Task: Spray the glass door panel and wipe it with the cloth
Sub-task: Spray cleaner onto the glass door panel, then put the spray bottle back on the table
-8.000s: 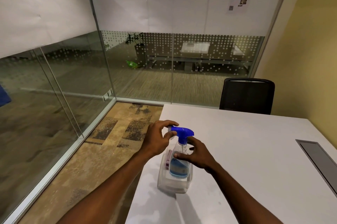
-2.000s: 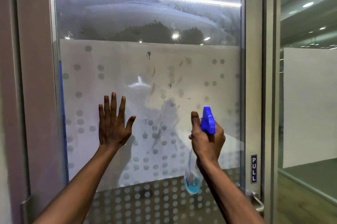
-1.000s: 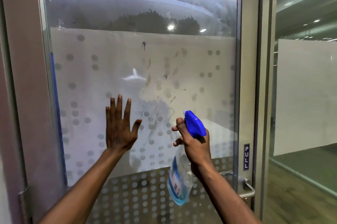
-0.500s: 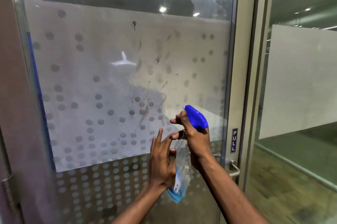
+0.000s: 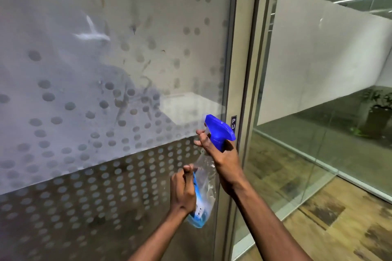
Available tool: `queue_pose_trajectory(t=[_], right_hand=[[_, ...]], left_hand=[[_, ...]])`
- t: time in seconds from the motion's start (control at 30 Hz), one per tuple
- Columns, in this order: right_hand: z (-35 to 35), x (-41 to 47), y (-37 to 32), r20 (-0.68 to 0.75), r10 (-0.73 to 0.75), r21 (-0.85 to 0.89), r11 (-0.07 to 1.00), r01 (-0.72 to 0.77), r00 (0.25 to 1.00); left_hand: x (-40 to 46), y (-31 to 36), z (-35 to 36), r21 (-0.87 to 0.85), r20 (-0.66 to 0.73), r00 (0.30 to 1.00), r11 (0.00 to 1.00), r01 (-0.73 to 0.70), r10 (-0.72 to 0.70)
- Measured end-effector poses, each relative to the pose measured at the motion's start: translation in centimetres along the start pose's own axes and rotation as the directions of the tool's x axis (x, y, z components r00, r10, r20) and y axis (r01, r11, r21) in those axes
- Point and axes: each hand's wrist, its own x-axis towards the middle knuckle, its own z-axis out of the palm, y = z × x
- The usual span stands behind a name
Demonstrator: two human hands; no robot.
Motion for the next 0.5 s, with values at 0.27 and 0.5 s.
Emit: queue_pose_trajectory(t=[0.27, 0.5], right_hand=[[-9.3, -7.5, 2.6, 0.01, 0.014, -0.342, 0.94, -0.009, 1.0], [-19.2, -13.1, -0.9, -0.178, -0.054, -0.49, 0.871, -0.041, 0.983]], left_hand=[[-4.4, 2.5, 6.0, -0.055, 0.019, 0.996, 0.995, 0.082, -0.081], [-10.9, 6.8, 15.4, -0.083, 0.217, 0.967, 0.985, 0.154, -0.133]])
